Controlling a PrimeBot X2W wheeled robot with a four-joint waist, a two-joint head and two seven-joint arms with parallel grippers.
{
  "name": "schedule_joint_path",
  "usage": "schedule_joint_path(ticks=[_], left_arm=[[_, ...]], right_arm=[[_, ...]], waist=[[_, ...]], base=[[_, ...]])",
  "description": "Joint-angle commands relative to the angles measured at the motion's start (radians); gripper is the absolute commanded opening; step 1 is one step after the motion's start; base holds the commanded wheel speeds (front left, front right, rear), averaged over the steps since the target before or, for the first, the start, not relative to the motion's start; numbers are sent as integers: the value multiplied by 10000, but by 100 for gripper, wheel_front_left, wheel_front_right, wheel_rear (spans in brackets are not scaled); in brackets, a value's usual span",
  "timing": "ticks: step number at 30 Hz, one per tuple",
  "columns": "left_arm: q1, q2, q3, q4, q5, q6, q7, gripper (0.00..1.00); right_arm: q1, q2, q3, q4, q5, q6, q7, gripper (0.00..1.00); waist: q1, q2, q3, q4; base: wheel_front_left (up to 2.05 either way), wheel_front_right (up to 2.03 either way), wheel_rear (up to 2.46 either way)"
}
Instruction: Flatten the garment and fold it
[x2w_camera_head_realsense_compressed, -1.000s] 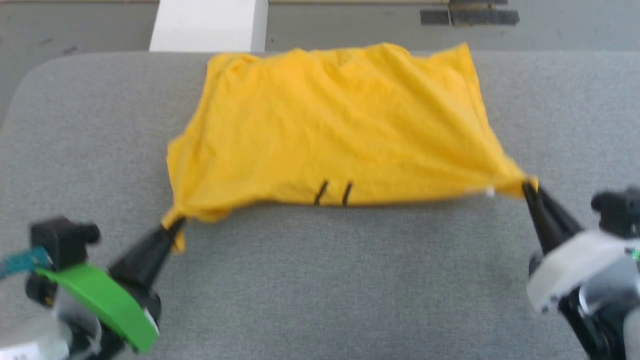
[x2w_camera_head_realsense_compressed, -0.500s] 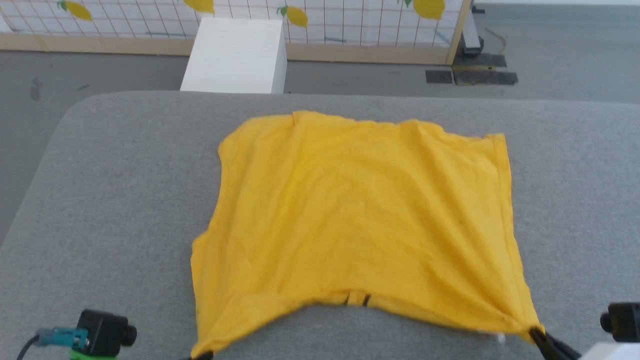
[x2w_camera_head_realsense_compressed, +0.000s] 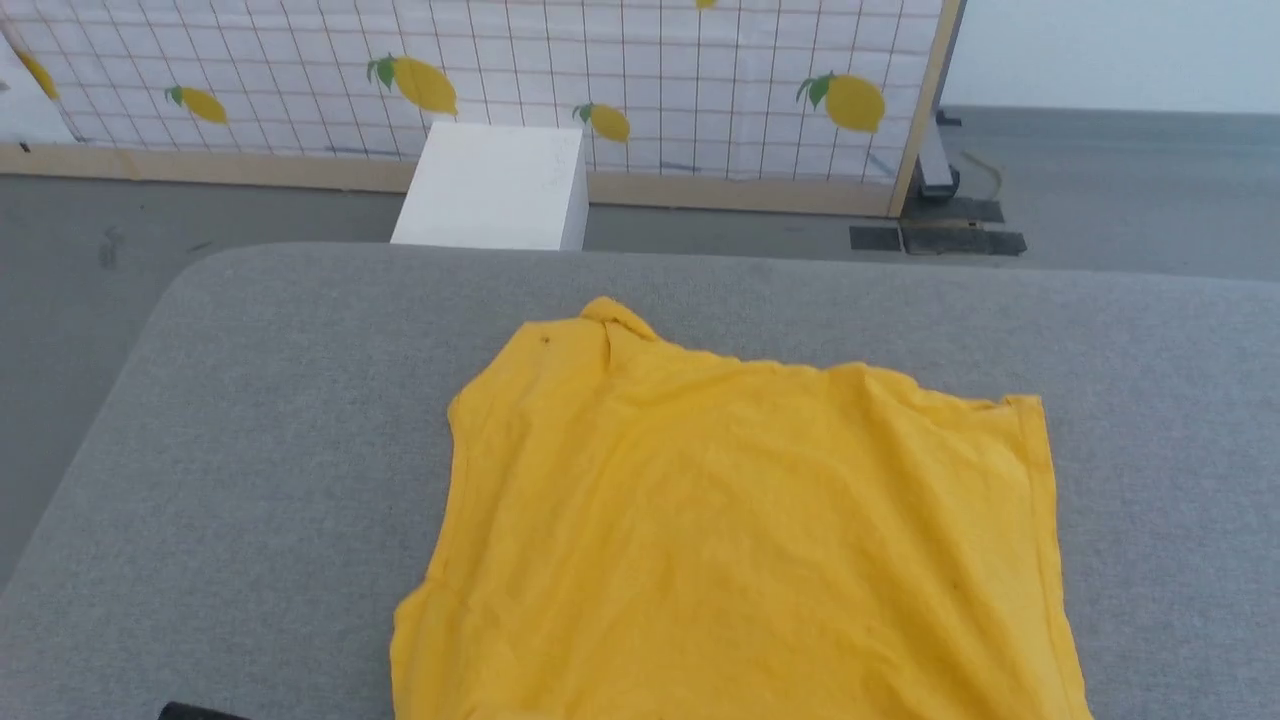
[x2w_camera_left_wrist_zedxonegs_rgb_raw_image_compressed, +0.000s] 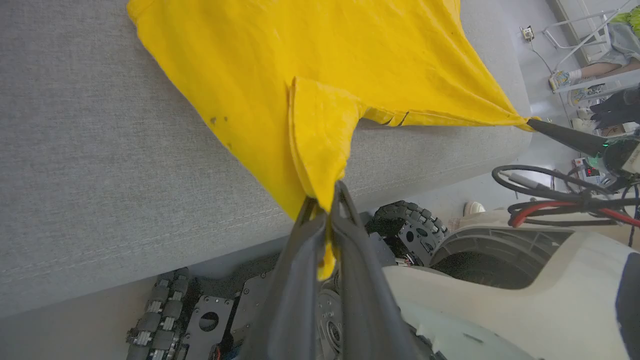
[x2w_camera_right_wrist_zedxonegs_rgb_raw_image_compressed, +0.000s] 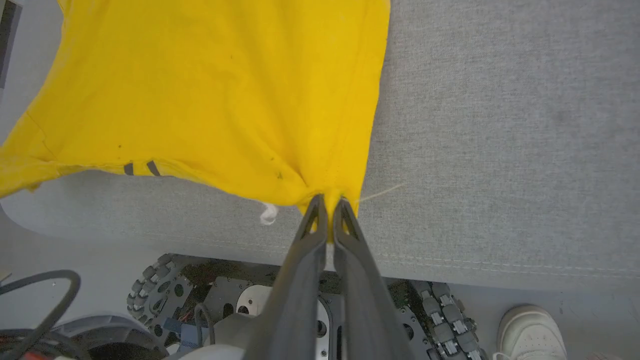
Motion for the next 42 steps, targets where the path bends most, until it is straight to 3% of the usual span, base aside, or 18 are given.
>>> schedule_joint_path(ticks=[1,5,11,18,27,36,42], left_arm=[[209,131,-8,-94,-129,124,-10,0],[314,222,90,-241,-113,325,-356,0],[-168,-199,452,-60,571,481,-940,0],[-1399,-992,855,824,1606,455,-1067,0],[-3559,-2138,1357,2783,2221,-504,-713,0],[-5074,-3123,1424,5181,2304,-1468,-286,0],[-5530,-3963,1022,6774,2417,-1802,36,0]], right_arm=[[223,23,-100,-113,121,-13,100,0],[460,41,-305,-313,263,-13,82,0],[-169,3,-120,-448,-57,-13,-644,0],[-1918,-779,503,148,-819,-13,-1697,0],[-4527,-1306,1076,1455,-1725,-13,-2836,0],[-6463,-1249,1721,3266,-2493,-13,-3195,0],[-7089,-1122,1985,4597,-2658,-13,-3127,0]], waist=[[1,-1,-199,9],[1,-1,-356,3],[1,-1,-381,-27],[1,-1,243,-120],[1,-1,1933,-303],[1,-1,3372,-573],[1,-1,3688,-576]], base=[[0,0,0],[0,0,0],[0,0,0],[0,0,0],[0,0,0],[0,0,0],[0,0,0]])
